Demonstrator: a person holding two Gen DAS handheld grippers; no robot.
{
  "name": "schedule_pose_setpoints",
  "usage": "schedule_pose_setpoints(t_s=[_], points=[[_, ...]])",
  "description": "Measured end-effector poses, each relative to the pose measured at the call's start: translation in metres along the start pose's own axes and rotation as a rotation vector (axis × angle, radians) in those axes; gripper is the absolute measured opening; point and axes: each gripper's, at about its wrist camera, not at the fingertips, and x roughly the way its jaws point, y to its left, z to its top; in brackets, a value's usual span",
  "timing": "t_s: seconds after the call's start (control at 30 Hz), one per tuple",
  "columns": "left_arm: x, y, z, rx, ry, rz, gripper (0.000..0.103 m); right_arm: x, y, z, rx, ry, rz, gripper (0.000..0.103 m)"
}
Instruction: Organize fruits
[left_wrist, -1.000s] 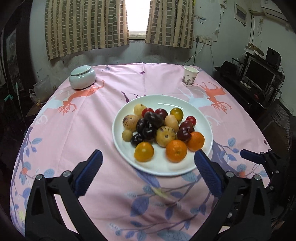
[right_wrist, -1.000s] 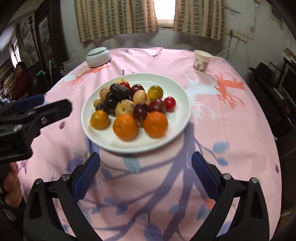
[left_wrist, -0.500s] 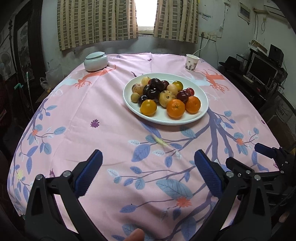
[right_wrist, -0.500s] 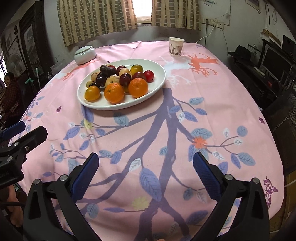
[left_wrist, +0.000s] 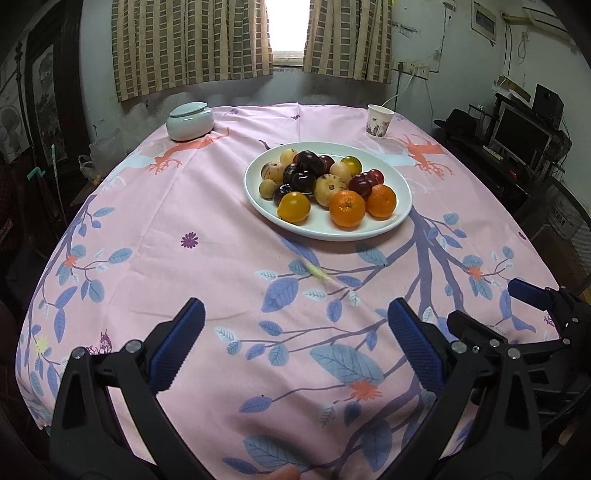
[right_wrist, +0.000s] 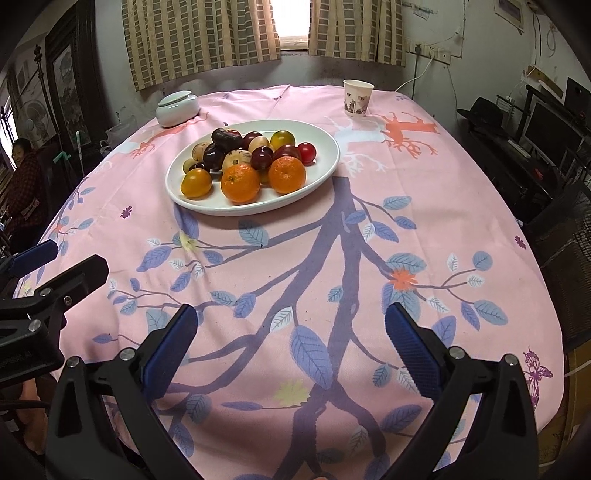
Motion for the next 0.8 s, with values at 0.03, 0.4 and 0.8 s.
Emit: schedule_pose_setpoints(t_s=[0.03, 0.4, 0.8], points=[[0.0010, 0.0002, 0.0000, 0.000, 0.002, -0.002, 0.101, -0.0001, 0.0000, 0.0000, -0.001, -0.001, 0.000, 0.102], [0.0021, -0.0007, 0.0002, 0.000, 0.003, -0.005, 0.101, 0.0029, 0.0018, 0.0020, -0.002, 0.008, 0.004, 0.102], [0.0029, -0.0043, 0.0033, 0.026, -0.014, -0.003, 0.101, 0.0066, 0.0002, 0.0021, 0.003, 0.019, 0.003, 0.102]])
